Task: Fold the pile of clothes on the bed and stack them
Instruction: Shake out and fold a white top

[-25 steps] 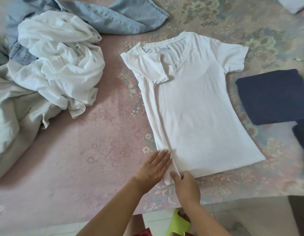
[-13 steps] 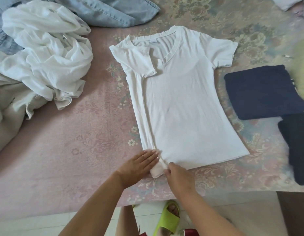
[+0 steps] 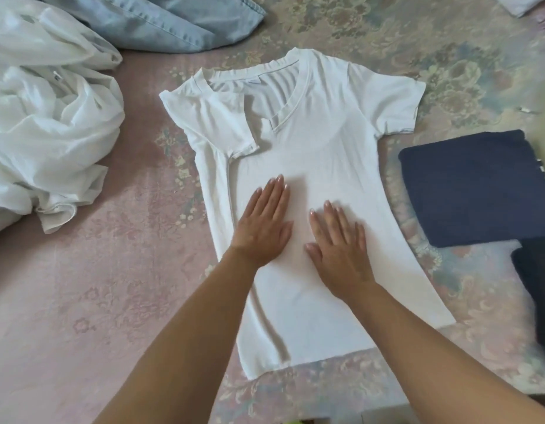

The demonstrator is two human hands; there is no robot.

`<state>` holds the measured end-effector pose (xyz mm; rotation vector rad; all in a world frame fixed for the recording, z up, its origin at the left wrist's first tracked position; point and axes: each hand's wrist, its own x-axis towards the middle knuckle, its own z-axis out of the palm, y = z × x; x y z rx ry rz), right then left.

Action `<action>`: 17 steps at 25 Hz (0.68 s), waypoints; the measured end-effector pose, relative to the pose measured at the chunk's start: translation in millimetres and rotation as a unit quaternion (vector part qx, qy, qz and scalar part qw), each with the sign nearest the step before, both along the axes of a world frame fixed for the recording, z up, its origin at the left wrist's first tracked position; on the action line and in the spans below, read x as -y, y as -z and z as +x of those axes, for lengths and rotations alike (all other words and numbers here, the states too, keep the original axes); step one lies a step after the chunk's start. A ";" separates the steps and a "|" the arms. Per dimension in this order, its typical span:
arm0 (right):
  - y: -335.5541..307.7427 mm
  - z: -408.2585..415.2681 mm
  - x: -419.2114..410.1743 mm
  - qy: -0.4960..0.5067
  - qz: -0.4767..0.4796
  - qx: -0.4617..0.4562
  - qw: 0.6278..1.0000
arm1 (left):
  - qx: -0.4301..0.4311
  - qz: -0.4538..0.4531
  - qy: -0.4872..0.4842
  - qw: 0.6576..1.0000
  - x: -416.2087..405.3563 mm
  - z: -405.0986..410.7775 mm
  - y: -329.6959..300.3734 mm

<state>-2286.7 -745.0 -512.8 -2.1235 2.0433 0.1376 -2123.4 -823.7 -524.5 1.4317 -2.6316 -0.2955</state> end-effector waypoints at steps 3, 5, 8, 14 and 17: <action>8.6 -14.8 24.2 0.009 -0.070 0.053 0.996 | 0.006 0.024 -0.041 0.999 49.9 -54.4 7.3; 10.1 -35.7 58.8 0.036 -0.128 0.116 0.984 | 0.016 0.012 -0.056 0.998 63.0 -66.1 19.9; -1.6 -82.2 136.2 0.106 -0.156 0.100 0.977 | 0.003 0.003 -0.054 0.999 65.9 -64.8 26.7; -37.0 -185.4 266.2 0.287 -0.046 0.073 0.954 | 0.000 -0.009 -0.050 0.999 71.5 -65.6 22.0; -41.9 -218.2 294.2 0.255 0.120 0.099 0.954 | 0.008 -0.027 -0.051 0.998 72.3 -66.6 26.5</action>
